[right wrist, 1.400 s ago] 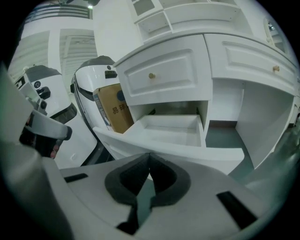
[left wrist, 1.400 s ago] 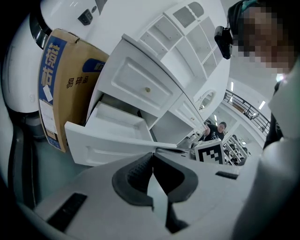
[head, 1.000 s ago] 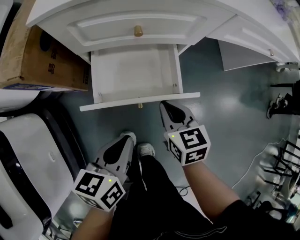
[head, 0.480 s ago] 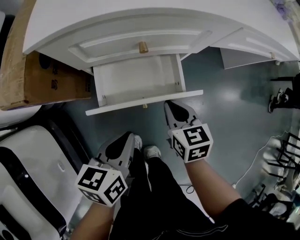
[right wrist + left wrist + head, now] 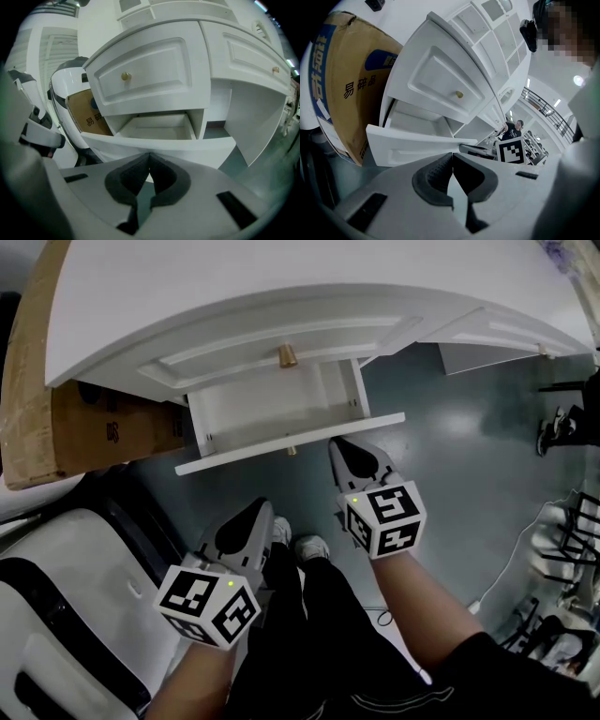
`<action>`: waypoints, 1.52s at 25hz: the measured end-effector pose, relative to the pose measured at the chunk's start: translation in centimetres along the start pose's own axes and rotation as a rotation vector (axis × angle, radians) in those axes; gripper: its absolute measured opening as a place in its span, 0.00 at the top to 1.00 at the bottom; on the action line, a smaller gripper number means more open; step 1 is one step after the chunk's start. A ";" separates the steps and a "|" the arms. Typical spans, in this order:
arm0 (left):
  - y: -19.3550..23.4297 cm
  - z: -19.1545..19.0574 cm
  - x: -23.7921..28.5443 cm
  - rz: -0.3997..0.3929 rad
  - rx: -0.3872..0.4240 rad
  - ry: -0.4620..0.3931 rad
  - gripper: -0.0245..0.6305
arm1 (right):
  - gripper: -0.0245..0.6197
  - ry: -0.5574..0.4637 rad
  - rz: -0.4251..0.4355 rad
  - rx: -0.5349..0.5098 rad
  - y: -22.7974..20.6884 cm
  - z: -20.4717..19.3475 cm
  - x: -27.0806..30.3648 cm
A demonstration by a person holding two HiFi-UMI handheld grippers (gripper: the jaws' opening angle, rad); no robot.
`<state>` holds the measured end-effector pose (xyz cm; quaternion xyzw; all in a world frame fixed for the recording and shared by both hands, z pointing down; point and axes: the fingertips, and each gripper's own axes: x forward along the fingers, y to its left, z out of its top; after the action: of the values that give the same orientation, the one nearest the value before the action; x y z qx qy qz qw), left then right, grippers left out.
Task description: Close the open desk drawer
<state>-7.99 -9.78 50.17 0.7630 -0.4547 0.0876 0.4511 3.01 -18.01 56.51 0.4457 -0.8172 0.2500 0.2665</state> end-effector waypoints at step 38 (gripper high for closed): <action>4.2 3.8 0.7 -0.003 0.073 0.019 0.96 | 0.95 -0.083 -0.055 0.037 -2.2 6.0 6.1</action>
<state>-11.90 -13.88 50.90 0.7787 -0.4457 0.1106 0.4276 0.87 -26.55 56.53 0.4829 -0.8102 0.2388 0.2311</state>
